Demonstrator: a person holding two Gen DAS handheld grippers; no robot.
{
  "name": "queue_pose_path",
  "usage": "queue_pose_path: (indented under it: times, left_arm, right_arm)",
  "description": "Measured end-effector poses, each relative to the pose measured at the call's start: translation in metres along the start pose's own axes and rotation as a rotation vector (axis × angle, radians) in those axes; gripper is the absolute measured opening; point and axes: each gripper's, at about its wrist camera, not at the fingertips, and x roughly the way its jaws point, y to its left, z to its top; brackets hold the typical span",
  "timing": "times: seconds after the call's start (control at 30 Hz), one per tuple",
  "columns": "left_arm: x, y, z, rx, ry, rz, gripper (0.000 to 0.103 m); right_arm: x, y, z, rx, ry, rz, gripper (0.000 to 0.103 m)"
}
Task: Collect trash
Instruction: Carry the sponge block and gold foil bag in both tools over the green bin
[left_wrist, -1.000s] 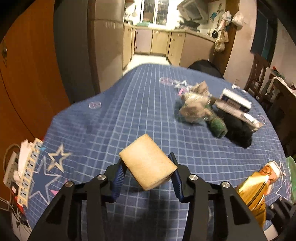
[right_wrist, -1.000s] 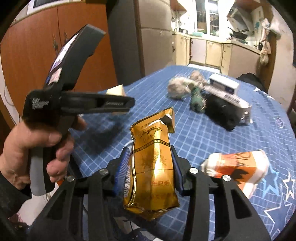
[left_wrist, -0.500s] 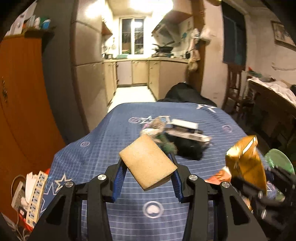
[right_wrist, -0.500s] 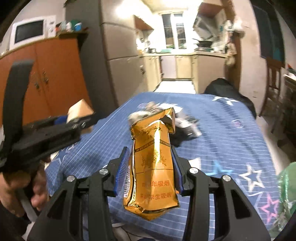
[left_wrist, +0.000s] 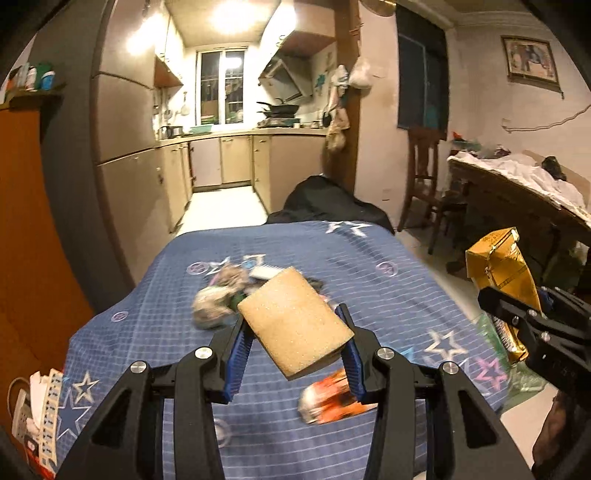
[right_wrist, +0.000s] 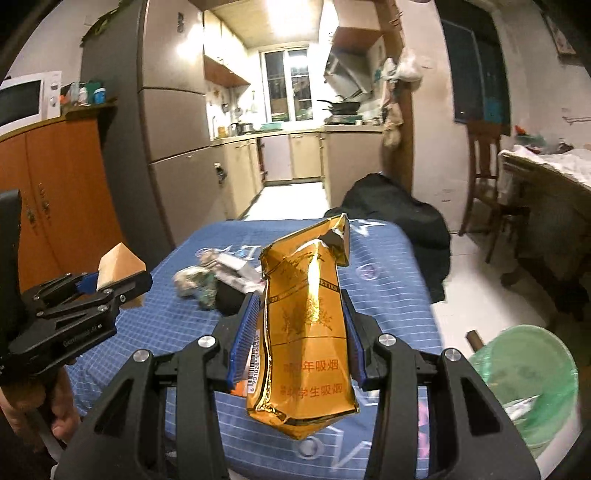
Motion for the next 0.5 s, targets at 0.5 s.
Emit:
queue_pose_path:
  times: [0.5]
  left_arm:
    - [0.029,-0.160,0.043,0.100,0.017,-0.205,0.045]
  right_arm:
    - [-0.035,-0.098,0.001,0.081,-0.006,-0.182,0.042]
